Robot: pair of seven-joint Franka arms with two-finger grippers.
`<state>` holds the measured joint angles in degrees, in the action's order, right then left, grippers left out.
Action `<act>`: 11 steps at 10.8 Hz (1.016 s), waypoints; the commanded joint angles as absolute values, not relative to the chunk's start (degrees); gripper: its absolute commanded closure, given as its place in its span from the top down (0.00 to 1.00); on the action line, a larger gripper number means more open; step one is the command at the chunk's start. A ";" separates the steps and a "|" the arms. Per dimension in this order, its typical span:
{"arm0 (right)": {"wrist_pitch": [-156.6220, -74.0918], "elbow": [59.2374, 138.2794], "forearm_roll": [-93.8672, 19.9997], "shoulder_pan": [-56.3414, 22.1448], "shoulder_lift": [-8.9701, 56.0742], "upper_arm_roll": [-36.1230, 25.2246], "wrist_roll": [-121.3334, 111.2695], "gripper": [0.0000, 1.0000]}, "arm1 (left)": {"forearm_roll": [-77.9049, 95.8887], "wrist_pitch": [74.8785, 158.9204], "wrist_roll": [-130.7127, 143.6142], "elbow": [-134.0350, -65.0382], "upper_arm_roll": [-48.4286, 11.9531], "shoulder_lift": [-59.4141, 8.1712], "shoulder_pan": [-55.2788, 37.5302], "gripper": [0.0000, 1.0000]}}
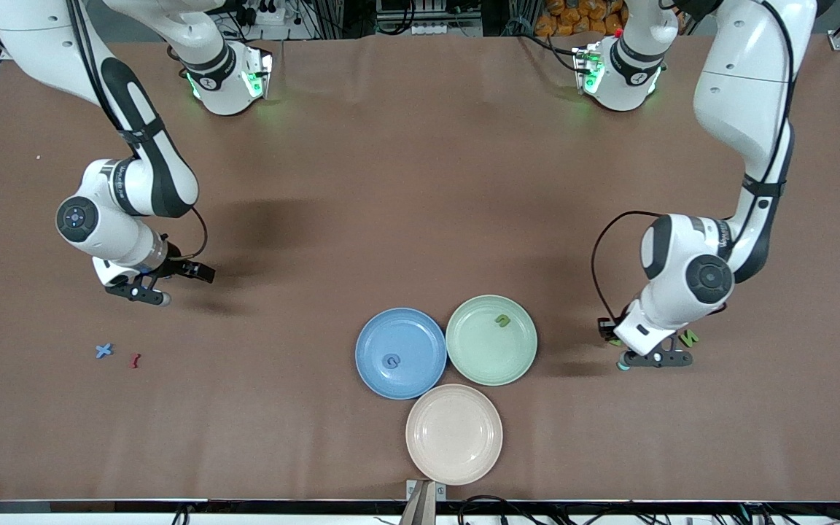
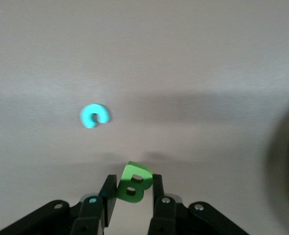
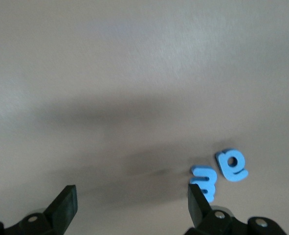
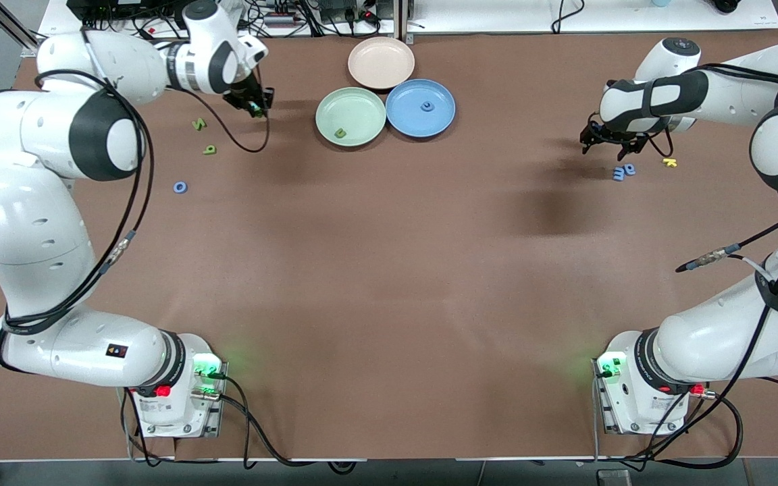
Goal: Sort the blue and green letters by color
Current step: 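Drop the green B in the green plate while the right gripper reaches blue E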
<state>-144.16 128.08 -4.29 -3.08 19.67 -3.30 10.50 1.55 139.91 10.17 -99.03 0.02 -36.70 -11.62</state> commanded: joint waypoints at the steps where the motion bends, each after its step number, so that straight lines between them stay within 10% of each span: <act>1: -144.84 133.15 -3.43 1.39 17.58 -2.29 6.52 1.00 | 3.42 139.39 20.79 -97.30 0.61 -36.47 -18.43 0.19; 8: -147.64 133.24 -4.65 5.54 21.26 -2.20 -0.97 1.00 | 7.74 139.39 38.21 -92.11 0.70 -40.68 -28.12 0.19; 9: -148.53 133.16 -5.96 5.02 21.97 -2.20 -0.88 1.00 | 7.39 139.39 39.28 -92.11 0.79 -40.87 -28.21 0.43; 10: -148.71 132.98 -7.72 3.97 22.23 -2.20 -0.88 1.00 | 4.95 139.39 37.81 -92.11 0.79 -40.52 -28.13 0.99; 11: -149.06 132.63 -9.13 3.43 22.41 -2.20 -0.88 1.00 | 2.31 139.31 37.53 -92.37 0.70 -40.17 -27.78 1.00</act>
<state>-147.54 132.60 -5.58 4.68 21.87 -2.52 -0.67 5.98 139.90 37.75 -93.85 -0.05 -39.85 -27.61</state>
